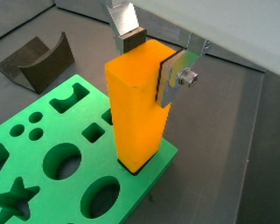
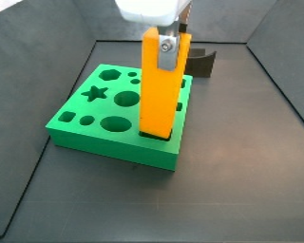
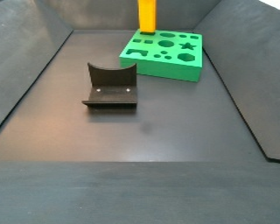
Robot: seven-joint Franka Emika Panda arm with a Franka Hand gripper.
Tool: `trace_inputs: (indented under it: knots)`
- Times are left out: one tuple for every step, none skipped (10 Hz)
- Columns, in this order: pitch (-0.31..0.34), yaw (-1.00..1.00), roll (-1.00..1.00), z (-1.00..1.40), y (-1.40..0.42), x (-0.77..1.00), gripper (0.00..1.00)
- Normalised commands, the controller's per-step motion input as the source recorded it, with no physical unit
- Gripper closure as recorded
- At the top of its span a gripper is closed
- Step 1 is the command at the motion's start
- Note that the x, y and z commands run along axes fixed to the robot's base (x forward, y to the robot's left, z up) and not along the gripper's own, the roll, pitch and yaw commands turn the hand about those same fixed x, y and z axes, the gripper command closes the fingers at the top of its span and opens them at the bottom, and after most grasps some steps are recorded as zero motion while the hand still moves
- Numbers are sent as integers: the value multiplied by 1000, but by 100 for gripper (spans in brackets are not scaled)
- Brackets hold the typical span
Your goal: Insert the rectangle object.
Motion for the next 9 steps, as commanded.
trace_inputs:
  knots:
    - [0,100,0,-317,11,-83,100]
    - [0,314,0,-291,0,-131,100]
    - [0,291,-6,-260,0,0,100]
    - [0,191,0,-306,0,94,100]
    - [0,103,0,-360,-37,189,100]
    - [0,0,0,-377,-109,291,100]
    - [0,0,0,-371,-91,263,100]
    - [0,0,0,-369,-86,280,100]
    - [-16,-37,0,-357,-49,189,100]
